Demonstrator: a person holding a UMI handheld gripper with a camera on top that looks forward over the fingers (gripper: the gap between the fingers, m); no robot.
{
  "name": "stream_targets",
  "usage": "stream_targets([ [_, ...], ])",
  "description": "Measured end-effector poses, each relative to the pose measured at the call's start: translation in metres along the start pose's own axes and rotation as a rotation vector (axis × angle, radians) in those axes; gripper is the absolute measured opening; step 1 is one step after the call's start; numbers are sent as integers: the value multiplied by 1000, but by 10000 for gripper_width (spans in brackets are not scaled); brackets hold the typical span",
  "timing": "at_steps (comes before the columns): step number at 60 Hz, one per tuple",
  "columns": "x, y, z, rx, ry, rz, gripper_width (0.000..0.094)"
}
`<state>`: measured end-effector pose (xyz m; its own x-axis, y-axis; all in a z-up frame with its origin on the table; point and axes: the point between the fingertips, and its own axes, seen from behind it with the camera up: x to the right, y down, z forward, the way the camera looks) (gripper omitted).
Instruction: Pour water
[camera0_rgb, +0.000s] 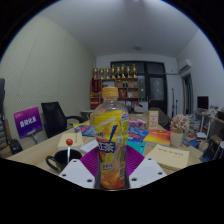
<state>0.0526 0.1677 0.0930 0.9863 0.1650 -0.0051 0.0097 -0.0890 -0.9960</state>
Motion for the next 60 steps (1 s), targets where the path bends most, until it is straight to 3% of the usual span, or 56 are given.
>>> stream_targets([
  [10, 13, 17, 5, -64, 19, -49, 341],
  [23, 12, 17, 5, -37, 14, -36, 341],
  [33, 13, 16, 2, -58, 13, -31, 533],
  [38, 11, 14, -10, -78, -13, -2, 727],
  [39, 9, 13, -15, -74, -23, 6, 827],
  [45, 4, 1, -46, -55, -60, 18, 843],
  [60, 18, -8, -171, -80, -17, 3, 833],
])
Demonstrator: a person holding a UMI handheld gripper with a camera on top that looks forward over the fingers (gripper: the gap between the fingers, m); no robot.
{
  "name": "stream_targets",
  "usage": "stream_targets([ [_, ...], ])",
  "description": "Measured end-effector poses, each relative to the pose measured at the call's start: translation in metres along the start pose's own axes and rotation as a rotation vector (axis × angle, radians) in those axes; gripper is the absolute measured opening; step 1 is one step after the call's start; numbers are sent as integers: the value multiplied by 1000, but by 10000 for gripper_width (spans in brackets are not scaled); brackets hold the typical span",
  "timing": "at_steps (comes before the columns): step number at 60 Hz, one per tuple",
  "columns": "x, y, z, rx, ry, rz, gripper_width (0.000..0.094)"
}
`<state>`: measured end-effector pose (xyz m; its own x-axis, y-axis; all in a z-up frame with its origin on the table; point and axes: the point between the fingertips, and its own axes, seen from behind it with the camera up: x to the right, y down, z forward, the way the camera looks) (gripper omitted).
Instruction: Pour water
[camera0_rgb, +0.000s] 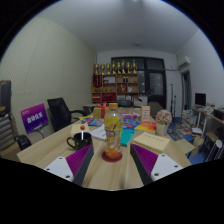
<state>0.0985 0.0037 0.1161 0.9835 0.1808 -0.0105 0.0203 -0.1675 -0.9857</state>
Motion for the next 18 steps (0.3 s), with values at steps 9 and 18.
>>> stream_targets([
  [9, 2, 22, -80, -37, 17, 50, 831],
  [18, 4, 45, -139, -22, 37, 99, 830],
])
